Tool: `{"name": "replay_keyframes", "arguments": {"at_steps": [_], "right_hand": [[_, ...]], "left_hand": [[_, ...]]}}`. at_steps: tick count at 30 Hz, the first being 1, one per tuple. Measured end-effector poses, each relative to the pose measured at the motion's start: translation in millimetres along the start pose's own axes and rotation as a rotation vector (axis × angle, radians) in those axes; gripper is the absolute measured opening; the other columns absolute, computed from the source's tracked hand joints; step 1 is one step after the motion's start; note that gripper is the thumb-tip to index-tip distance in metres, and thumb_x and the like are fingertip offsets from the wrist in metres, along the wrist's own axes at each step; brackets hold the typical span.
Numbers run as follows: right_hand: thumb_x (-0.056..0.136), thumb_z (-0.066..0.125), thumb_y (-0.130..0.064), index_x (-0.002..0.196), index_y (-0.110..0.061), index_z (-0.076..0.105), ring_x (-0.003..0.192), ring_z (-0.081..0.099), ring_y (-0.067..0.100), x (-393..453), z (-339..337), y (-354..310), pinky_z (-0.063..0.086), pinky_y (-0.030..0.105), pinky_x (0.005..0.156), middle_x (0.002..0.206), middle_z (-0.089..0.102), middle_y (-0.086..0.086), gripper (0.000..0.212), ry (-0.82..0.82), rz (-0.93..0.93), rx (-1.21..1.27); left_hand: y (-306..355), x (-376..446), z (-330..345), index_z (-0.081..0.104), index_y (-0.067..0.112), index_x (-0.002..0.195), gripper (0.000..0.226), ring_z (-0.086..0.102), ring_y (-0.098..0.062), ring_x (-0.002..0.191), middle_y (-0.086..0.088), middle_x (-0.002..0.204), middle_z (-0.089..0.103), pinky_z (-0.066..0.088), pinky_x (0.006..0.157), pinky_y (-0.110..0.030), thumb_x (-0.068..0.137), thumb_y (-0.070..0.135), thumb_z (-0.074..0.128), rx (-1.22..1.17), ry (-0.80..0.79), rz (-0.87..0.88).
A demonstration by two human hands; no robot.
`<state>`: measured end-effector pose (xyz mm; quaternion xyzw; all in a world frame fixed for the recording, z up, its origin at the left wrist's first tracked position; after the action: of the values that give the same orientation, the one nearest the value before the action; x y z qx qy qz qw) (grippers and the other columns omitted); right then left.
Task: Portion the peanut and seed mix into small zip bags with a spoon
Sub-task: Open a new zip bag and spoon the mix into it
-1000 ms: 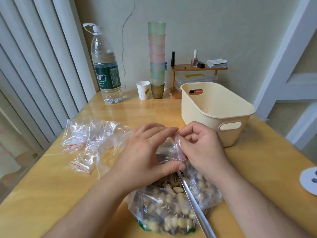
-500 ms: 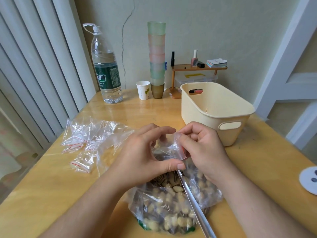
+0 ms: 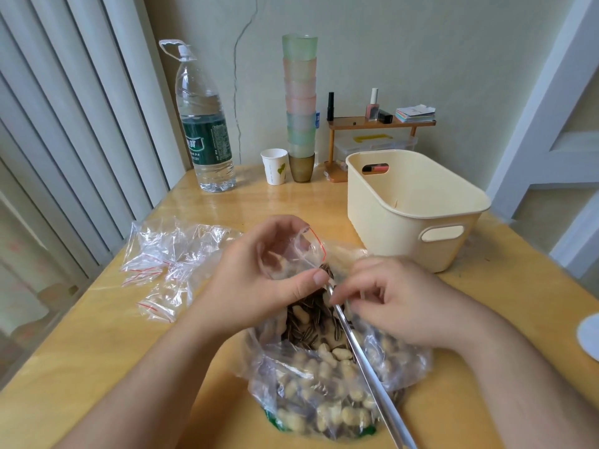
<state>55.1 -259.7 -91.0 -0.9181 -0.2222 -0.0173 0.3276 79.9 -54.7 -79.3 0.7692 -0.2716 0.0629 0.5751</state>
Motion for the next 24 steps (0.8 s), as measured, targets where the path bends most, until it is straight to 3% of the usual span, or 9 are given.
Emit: {"name": "replay_keyframes", "arguments": {"at_steps": [3,6,7,9,11,15,18,21,24], "right_hand": [[0.093,0.065,-0.009,0.105,-0.053,0.076,0.088,0.057,0.001,-1.3,15.7,-5.5,0.049,0.024,0.08,0.1,0.056,-0.022,0.047,-0.189,-0.017,-0.137],[0.093,0.069,-0.018,0.106,-0.051,0.074,0.096,0.051,-0.003,1.2,20.7,-9.1,0.048,0.03,0.089,0.1,0.051,-0.022,0.036,-0.168,-0.05,-0.227],[0.093,0.07,-0.018,0.105,-0.048,0.075,0.099,0.053,-0.003,1.9,20.6,-9.2,0.049,0.031,0.091,0.101,0.053,-0.022,0.033,-0.151,-0.054,-0.219],[0.094,0.072,-0.015,0.105,-0.043,0.078,0.102,0.058,-0.001,3.7,15.8,-8.2,0.049,0.029,0.094,0.104,0.06,-0.023,0.031,-0.065,-0.084,-0.179],[0.096,0.071,-0.011,0.108,-0.037,0.08,0.103,0.062,-0.001,4.8,5.4,-5.1,0.049,0.019,0.093,0.104,0.064,-0.024,0.03,0.098,-0.136,-0.127],[0.099,0.068,-0.011,0.108,-0.023,0.079,0.102,0.065,-0.003,3.0,-14.0,2.0,0.047,0.013,0.091,0.102,0.071,-0.02,0.019,0.385,-0.166,-0.06],[0.103,0.06,-0.022,0.101,-0.018,0.076,0.095,0.062,-0.011,0.8,-19.8,-4.3,0.041,0.004,0.083,0.096,0.066,-0.03,0.017,0.464,-0.15,-0.055],[0.102,0.052,-0.04,0.094,-0.023,0.069,0.077,0.065,0.004,0.6,-23.5,-16.1,0.047,0.014,0.068,0.081,0.067,-0.021,0.025,0.452,-0.104,0.03],[0.104,0.057,-0.033,0.088,-0.019,0.066,0.065,0.061,0.016,5.3,-18.4,-25.7,0.051,0.038,0.066,0.072,0.066,-0.003,0.024,0.35,-0.069,0.025]], "left_hand": [[-1.9,-1.2,0.2,0.063,0.014,0.119,0.055,0.067,-0.02,0.092,-0.007,0.106,0.073,0.056,0.081,-0.033,0.075,0.034,0.089,-0.162,-0.185,-0.13],[-7.8,-2.3,-2.8,0.063,0.019,0.116,0.053,0.062,-0.024,0.091,-0.017,0.106,0.073,0.051,0.082,-0.05,0.077,0.045,0.088,-0.119,-0.288,-0.214],[-9.4,-2.3,-4.2,0.064,0.02,0.114,0.05,0.062,-0.02,0.088,-0.012,0.101,0.074,0.051,0.08,-0.044,0.078,0.047,0.087,-0.094,-0.286,-0.227],[-10.9,-1.4,-6.4,0.063,0.019,0.112,0.044,0.061,-0.011,0.076,0.006,0.084,0.072,0.048,0.072,-0.026,0.083,0.045,0.083,-0.064,-0.249,-0.245],[-11.9,-1.0,-8.1,0.062,0.019,0.111,0.045,0.055,-0.009,0.066,0.012,0.073,0.065,0.044,0.065,-0.02,0.082,0.046,0.082,-0.033,-0.23,-0.268],[-12.4,-0.8,-11.8,0.063,0.025,0.109,0.044,0.067,-0.018,0.074,0.003,0.081,0.072,0.053,0.07,-0.036,0.079,0.049,0.084,-0.042,-0.206,-0.314],[-12.8,-0.9,-14.8,0.064,0.03,0.105,0.038,0.077,-0.025,0.093,-0.006,0.096,0.078,0.062,0.088,-0.051,0.078,0.05,0.083,-0.027,-0.165,-0.336],[-11.2,-1.3,-18.1,0.062,0.026,0.108,0.048,0.078,-0.024,0.092,-0.002,0.099,0.079,0.061,0.091,-0.056,0.079,0.056,0.085,0.016,-0.125,-0.362],[-10.9,-1.7,-25.1,0.058,0.028,0.111,0.056,0.078,-0.018,0.086,0.007,0.095,0.08,0.062,0.086,-0.05,0.075,0.065,0.08,0.159,-0.103,-0.405]]}}
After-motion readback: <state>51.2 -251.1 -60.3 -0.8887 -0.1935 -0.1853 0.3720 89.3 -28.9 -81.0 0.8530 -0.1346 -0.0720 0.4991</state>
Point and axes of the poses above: each hand's wrist, its own x-axis towards the middle knuckle, its own z-axis out of the palm, y = z × x, the point moved 5 cm from there along x, towards the middle knuckle
